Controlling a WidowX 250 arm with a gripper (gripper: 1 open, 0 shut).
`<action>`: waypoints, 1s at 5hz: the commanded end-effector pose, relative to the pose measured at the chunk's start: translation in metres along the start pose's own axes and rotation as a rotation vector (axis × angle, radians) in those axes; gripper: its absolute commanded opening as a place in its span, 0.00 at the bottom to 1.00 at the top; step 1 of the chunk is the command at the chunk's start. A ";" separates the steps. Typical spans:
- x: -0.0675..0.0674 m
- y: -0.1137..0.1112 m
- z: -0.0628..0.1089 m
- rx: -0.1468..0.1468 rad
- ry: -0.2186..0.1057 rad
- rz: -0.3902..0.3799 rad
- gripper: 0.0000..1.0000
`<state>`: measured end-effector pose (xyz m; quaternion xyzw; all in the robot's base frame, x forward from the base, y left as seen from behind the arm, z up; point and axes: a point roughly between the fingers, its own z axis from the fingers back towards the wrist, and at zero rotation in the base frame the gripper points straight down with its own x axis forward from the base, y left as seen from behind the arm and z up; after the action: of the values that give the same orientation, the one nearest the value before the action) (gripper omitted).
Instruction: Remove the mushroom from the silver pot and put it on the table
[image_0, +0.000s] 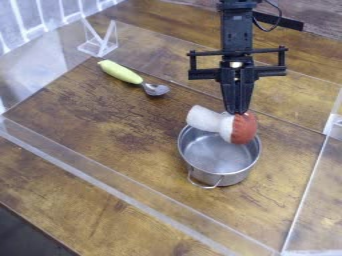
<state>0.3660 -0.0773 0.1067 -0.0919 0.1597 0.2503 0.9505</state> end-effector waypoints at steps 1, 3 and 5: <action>-0.004 0.001 0.031 -0.057 -0.059 0.002 0.00; -0.003 0.013 0.048 -0.105 -0.069 0.049 0.00; -0.011 0.034 0.068 -0.182 -0.080 0.053 0.00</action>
<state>0.3592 -0.0428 0.1310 -0.1463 0.1559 0.2953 0.9312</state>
